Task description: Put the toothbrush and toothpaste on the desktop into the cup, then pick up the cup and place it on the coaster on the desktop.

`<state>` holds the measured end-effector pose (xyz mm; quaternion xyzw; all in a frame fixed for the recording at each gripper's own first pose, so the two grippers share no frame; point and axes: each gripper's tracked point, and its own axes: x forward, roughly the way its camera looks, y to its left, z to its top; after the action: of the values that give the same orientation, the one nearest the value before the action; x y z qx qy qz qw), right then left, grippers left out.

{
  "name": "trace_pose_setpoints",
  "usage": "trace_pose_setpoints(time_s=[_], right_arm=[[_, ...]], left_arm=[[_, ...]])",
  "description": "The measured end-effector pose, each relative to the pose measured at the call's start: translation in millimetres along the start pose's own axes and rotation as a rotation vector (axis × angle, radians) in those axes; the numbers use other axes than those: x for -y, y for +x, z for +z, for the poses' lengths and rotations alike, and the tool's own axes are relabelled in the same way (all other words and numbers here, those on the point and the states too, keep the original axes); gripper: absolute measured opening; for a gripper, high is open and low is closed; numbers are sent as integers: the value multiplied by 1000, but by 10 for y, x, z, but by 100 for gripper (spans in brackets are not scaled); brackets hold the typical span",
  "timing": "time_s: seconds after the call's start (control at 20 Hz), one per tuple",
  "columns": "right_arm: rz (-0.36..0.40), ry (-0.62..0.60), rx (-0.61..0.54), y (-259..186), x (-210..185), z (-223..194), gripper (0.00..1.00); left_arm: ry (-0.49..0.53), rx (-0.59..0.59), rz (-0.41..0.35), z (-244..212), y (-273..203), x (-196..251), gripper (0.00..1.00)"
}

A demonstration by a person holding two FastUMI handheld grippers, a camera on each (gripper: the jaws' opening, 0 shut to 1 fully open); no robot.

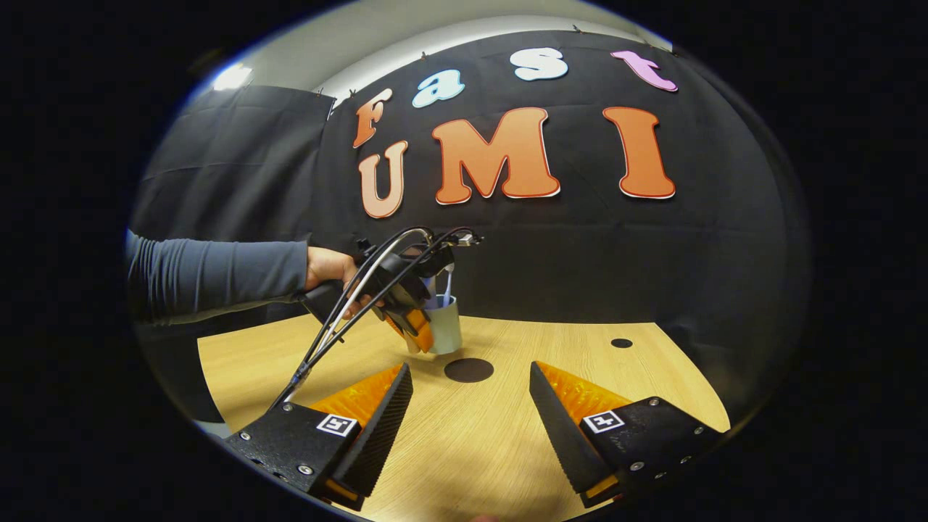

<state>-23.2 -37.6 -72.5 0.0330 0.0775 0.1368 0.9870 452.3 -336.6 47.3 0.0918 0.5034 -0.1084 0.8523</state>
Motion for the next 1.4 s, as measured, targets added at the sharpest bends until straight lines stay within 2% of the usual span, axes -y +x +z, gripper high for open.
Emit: trace_pose_setpoints(time_s=[0.05, 0.15, 0.35, 0.5, 0.65, 0.8, 0.85, 1.05, 1.2, 1.4], right_arm=[[0, 5, 1, -23, 5, -1, 97], [-5, 11, -8, -58, 47, -28, 97], [-23, 14, -8, -115, 158, -45, 98], [-34, 27, -12, -94, 227, -75, 97], [-35, 43, -14, -52, 243, -65, 97], [-58, 43, -14, 0, 256, -49, 98], [-74, 30, -2, 5, 262, 10, 98], [-106, -33, 67, 12, 151, 358, 97], [-111, -41, 111, 22, 13, 581, 97], [-128, -49, 141, 26, -132, 801, 97]], left_arm=[[5, -5, -10, 59, 210, 141, 27], [15, -21, -21, -18, 381, 68, 27], [36, -52, -21, -29, 867, 483, 27], [34, -87, -11, -75, 1173, 516, 27], [46, -27, -18, 18, 937, 305, 31], [52, 30, 3, 127, 886, 278, 80], [57, 55, 1, 160, 852, 283, 89], [87, 199, 23, 137, 444, 224, 98], [128, 339, 72, 114, -30, 174, 98], [111, 523, 149, -65, -546, 61, 100]])
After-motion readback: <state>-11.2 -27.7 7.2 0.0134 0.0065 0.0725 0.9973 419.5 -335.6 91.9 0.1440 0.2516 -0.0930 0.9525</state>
